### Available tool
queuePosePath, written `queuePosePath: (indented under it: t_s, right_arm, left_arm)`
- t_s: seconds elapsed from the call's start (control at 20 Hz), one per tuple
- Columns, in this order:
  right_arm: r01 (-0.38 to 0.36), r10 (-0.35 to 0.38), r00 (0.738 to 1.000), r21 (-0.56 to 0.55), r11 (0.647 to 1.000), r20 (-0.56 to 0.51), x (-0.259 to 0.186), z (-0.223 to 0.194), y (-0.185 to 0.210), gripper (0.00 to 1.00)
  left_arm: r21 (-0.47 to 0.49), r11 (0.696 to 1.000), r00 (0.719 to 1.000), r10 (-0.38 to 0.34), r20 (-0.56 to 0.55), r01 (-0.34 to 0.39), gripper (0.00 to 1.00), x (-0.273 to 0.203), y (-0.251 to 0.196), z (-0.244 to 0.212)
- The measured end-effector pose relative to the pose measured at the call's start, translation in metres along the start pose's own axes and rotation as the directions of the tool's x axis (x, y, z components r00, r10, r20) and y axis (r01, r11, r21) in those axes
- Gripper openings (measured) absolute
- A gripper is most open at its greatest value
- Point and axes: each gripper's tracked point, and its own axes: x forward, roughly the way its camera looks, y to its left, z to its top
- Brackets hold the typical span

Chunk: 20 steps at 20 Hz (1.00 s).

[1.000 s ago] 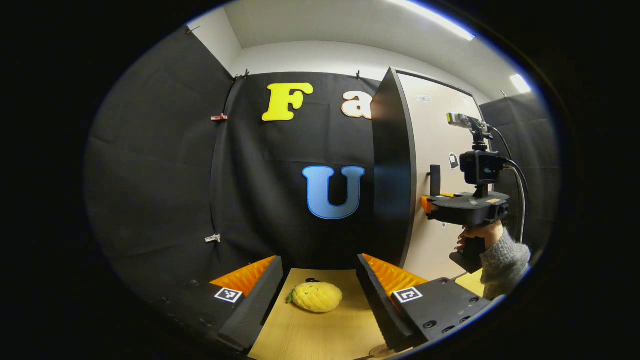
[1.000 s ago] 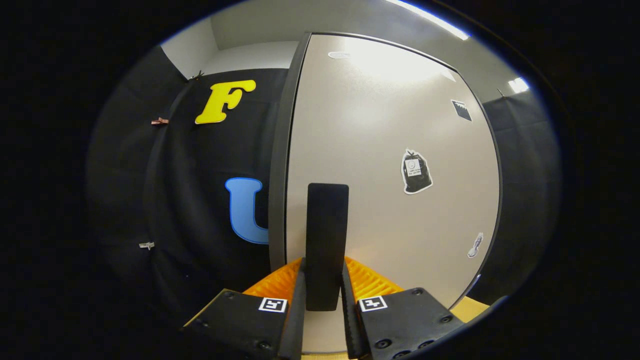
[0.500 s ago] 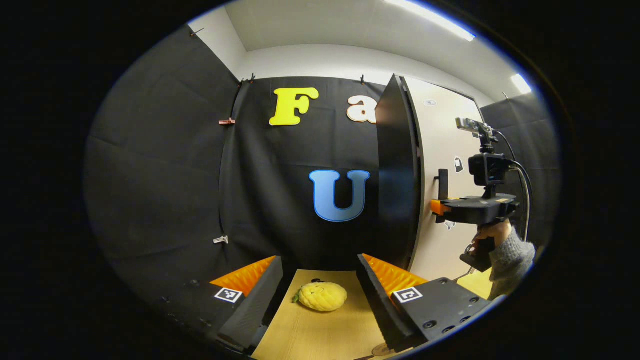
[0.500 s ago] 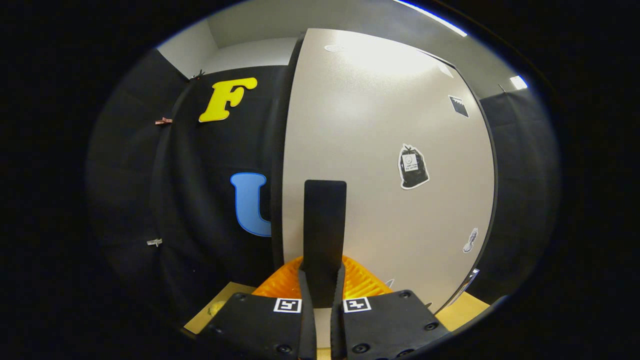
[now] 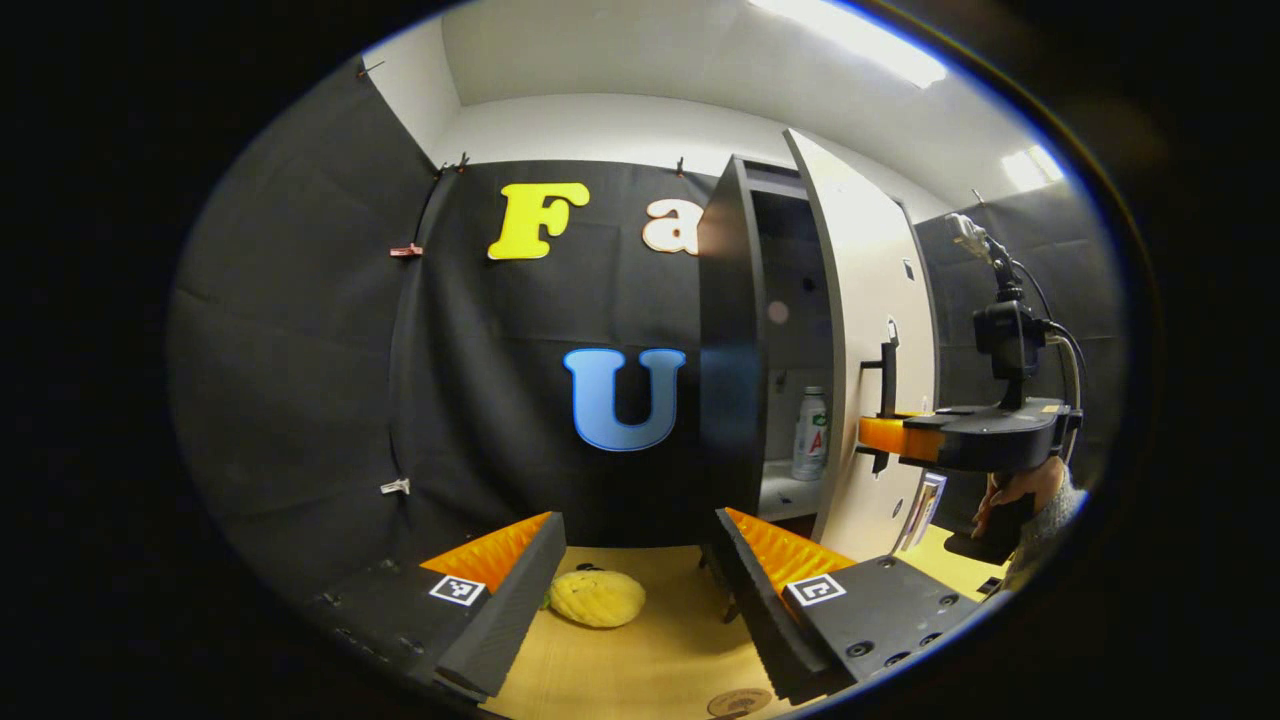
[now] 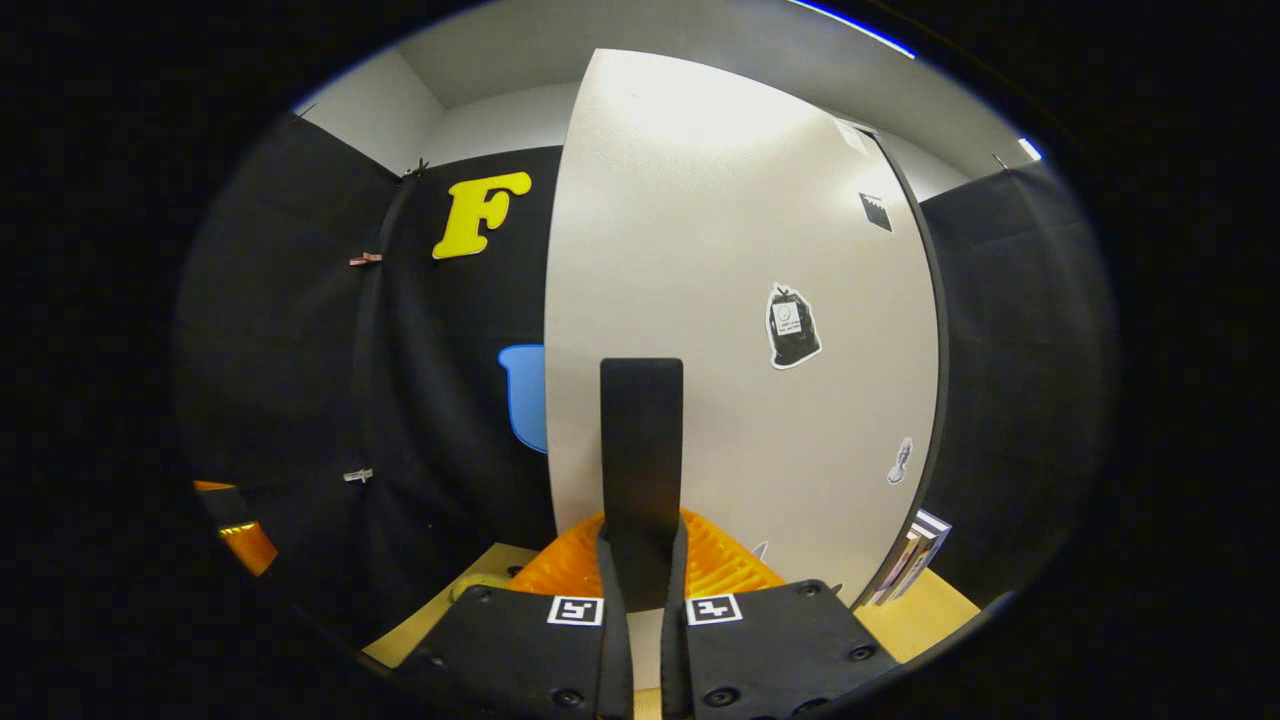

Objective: Open the cabinet door with the right hand, grasp the bottle in the cabinet with the left hand and place it on the coaster, then close the cabinet door with the right hand.

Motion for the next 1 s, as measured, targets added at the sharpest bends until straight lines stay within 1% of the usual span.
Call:
queuePosePath:
  t_s: [0.15, 0.45, 0.5, 0.55, 0.6, 0.65, 0.85, 0.9, 0.95, 1.0]
  right_arm:
    - [-0.02, 0.02, 1.0, 0.01, 1.0, -0.003, -0.011, 0.0, -0.008, 0.15]
    - [-0.047, 0.048, 0.999, 0.027, 0.999, -0.012, -0.049, 0.002, -0.026, 0.15]
    - [-0.051, 0.052, 0.999, 0.03, 0.998, -0.015, -0.054, 0.003, -0.032, 0.15]
    - [-0.053, 0.053, 0.998, 0.03, 0.998, -0.017, -0.06, 0.003, -0.037, 0.15]
    - [-0.051, 0.052, 0.998, 0.03, 0.998, -0.019, -0.066, 0.004, -0.042, 0.15]
    - [-0.048, 0.048, 0.999, 0.03, 0.998, -0.021, -0.074, 0.005, -0.048, 0.15]
    - [-0.019, 0.02, 0.999, 0.04, 0.999, -0.029, -0.099, 0.004, -0.074, 0.14]
    - [-0.007, 0.008, 1.0, 0.044, 0.999, -0.028, -0.104, 0.004, -0.081, 0.14]
    - [0.011, -0.01, 1.0, 0.05, 0.999, -0.028, -0.109, 0.005, -0.089, 0.14]
    - [0.031, -0.029, 0.999, 0.051, 0.998, -0.029, -0.115, 0.004, -0.096, 0.14]
  left_arm:
    - [0.004, 1.0, 1.0, -0.029, 0.006, 0.029, 0.94, -0.002, -0.02, 0.003]
    - [0.012, 0.996, 0.996, -0.09, 0.016, 0.09, 0.94, -0.001, -0.064, 0.008]
    - [0.012, 0.995, 0.994, -0.104, 0.016, 0.104, 0.94, 0.001, -0.072, 0.007]
    - [0.011, 0.993, 0.993, -0.119, 0.015, 0.119, 0.91, 0.002, -0.082, 0.007]
    - [0.011, 0.991, 0.991, -0.136, 0.014, 0.136, 0.91, 0.003, -0.092, 0.006]
    - [0.012, 0.988, 0.988, -0.153, 0.015, 0.153, 0.94, 0.005, -0.102, 0.006]
    - [0.005, 0.974, 0.974, -0.226, 0.018, 0.226, 0.94, 0.01, -0.141, 0.006]
    - [0.002, 0.969, 0.969, -0.246, 0.019, 0.246, 0.91, 0.011, -0.15, 0.005]
    - [0.0, 0.964, 0.964, -0.264, 0.02, 0.264, 0.94, 0.013, -0.159, 0.006]
    - [-0.003, 0.959, 0.959, -0.283, 0.019, 0.283, 0.94, 0.015, -0.169, 0.004]
